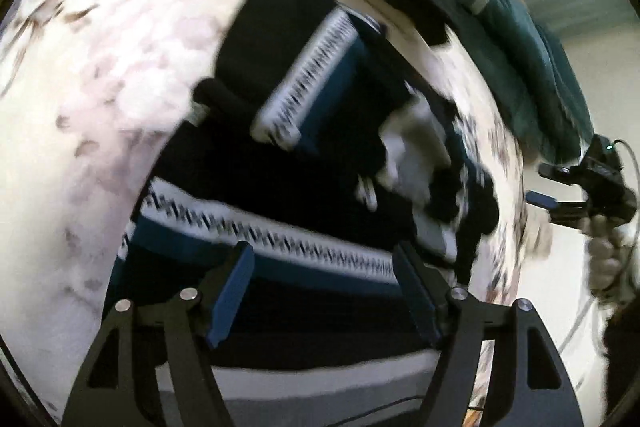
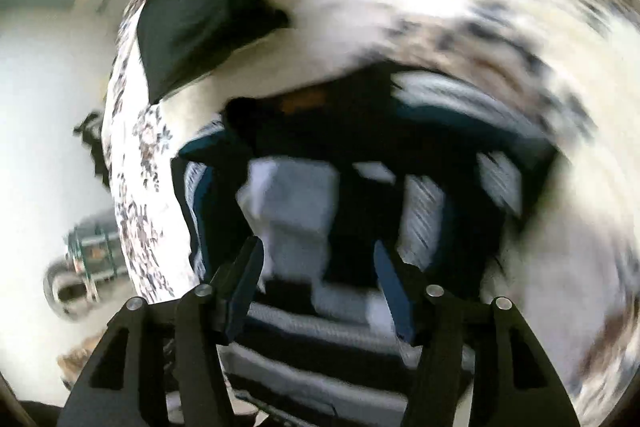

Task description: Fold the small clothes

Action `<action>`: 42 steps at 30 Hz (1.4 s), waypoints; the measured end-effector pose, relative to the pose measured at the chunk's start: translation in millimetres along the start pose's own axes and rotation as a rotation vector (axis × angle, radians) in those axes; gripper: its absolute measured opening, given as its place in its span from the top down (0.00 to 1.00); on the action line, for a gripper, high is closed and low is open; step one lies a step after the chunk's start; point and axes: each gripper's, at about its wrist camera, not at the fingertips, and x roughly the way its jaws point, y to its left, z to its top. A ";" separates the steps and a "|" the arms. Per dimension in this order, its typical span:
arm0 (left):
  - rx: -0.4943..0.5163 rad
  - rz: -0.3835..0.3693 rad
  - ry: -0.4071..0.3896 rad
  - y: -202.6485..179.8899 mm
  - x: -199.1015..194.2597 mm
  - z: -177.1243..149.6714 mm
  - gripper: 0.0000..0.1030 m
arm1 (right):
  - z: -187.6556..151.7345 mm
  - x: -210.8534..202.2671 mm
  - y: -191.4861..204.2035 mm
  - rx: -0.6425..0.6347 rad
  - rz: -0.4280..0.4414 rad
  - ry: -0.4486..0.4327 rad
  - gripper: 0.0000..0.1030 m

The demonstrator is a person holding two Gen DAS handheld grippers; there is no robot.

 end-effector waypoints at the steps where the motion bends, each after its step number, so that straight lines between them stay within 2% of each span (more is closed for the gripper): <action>1: 0.048 -0.007 0.015 -7.5 -0.2 -6.0 0.32 | -17.0 -12.6 -14.0 0.035 -0.026 -0.008 0.42; 5: 0.125 0.009 0.011 -27.2 -5.3 -26.4 0.32 | -80.6 -56.4 -71.4 0.184 -0.047 -0.032 0.42; 8: 0.090 0.078 -0.030 -29.4 -11.4 -42.0 0.32 | -83.4 -71.5 -115.6 0.229 -0.003 -0.041 0.42; 11: 0.027 0.200 -0.080 -25.4 -12.8 -65.4 0.32 | -51.1 -61.8 -149.2 0.240 0.049 -0.086 0.42; 14: -0.039 0.364 -0.114 -26.7 -9.7 -99.8 0.32 | 6.4 -31.1 -174.8 0.235 0.137 -0.111 0.42; 19: -0.169 0.508 -0.175 -47.0 -11.1 -147.2 0.32 | 80.5 40.9 -198.5 0.259 0.234 -0.028 0.42; 20: -0.184 0.516 -0.182 -51.2 -11.1 -151.8 0.32 | 88.1 51.0 -199.5 0.257 0.256 -0.012 0.42; 21: -0.202 0.522 -0.193 -57.8 -10.2 -157.7 0.32 | 94.0 57.9 -198.6 0.229 0.281 -0.022 0.65; 22: -0.218 0.521 -0.202 -67.0 -8.3 -163.4 0.32 | 96.8 58.0 -196.1 0.200 0.246 -0.033 0.95; 25: -0.226 0.501 -0.200 -84.1 -0.6 -173.7 0.32 | 110.9 38.3 -178.6 0.016 0.108 -0.107 0.95; 27: -0.219 0.487 -0.186 -93.6 6.0 -179.1 0.32 | 134.3 27.9 -181.3 0.007 0.070 -0.138 0.95; 30: -0.211 0.479 -0.153 -108.2 21.9 -187.4 0.32 | 162.3 45.0 -183.7 0.017 0.047 -0.051 0.95; 32: -0.206 0.469 -0.137 -120.1 26.5 -196.1 0.32 | 168.0 56.4 -177.6 0.000 0.044 0.031 0.92; 34: -0.193 0.472 -0.122 -131.6 27.1 -207.4 0.32 | 157.7 45.7 -172.0 -0.040 0.063 0.048 0.84; 36: -0.212 0.469 -0.108 -134.6 27.5 -220.9 0.32 | 132.0 31.3 -171.0 -0.078 0.091 0.058 0.59; 39: -0.314 0.467 -0.072 -122.8 30.4 -253.7 0.32 | 68.3 24.9 -185.7 -0.130 0.102 0.146 0.56; 42: -0.486 0.450 -0.068 -92.7 26.0 -286.1 0.32 | -16.1 43.5 -207.5 -0.125 0.109 0.296 0.56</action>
